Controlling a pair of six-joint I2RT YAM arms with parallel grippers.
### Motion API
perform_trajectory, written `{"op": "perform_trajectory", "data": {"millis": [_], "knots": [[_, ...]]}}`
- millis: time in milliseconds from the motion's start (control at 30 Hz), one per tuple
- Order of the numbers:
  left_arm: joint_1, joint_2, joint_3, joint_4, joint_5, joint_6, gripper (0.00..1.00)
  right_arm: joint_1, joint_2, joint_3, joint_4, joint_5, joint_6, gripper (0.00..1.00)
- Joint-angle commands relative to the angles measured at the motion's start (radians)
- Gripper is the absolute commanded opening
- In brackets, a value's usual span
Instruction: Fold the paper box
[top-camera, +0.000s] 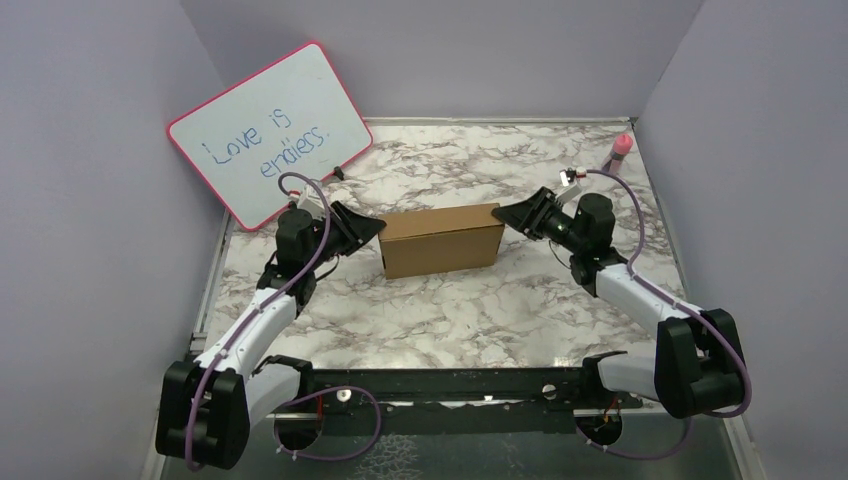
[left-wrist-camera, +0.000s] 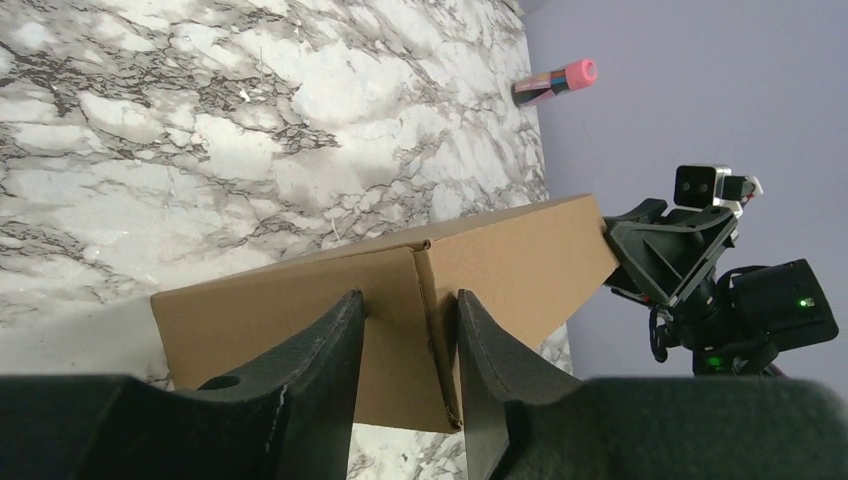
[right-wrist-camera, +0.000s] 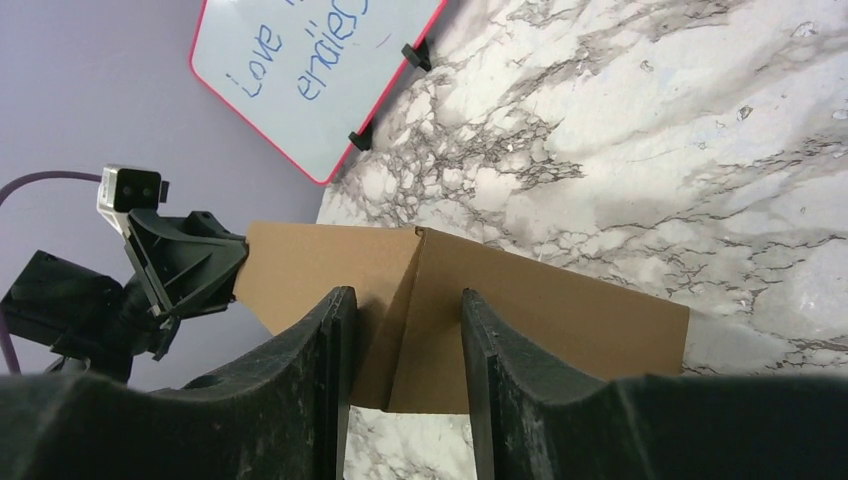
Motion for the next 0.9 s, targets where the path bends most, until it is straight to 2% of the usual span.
{"op": "perform_trajectory", "data": {"millis": [0,133,367,633,733,867], "knots": [[-0.003,0.074,-0.11,-0.236,-0.096,0.034,0.38,-0.003,0.073,-0.102,-0.267,0.065,-0.113,0.16],[0.004,0.105,-0.082,-0.187,-0.085,0.03,0.38,-0.003,0.102,-0.107,-0.281,0.074,-0.124,0.09],[0.024,0.138,-0.001,-0.197,-0.105,0.069,0.38,-0.003,0.114,-0.145,-0.322,0.132,-0.16,0.08],[0.041,0.186,0.05,-0.214,-0.17,0.126,0.38,-0.027,0.062,-0.084,-0.34,-0.017,-0.149,0.08],[0.043,0.192,0.063,-0.214,-0.169,0.136,0.38,-0.077,0.058,-0.047,-0.374,-0.077,-0.161,0.08],[0.043,0.218,0.098,-0.229,-0.158,0.163,0.39,-0.081,0.065,-0.029,-0.385,-0.131,-0.186,0.08]]}}
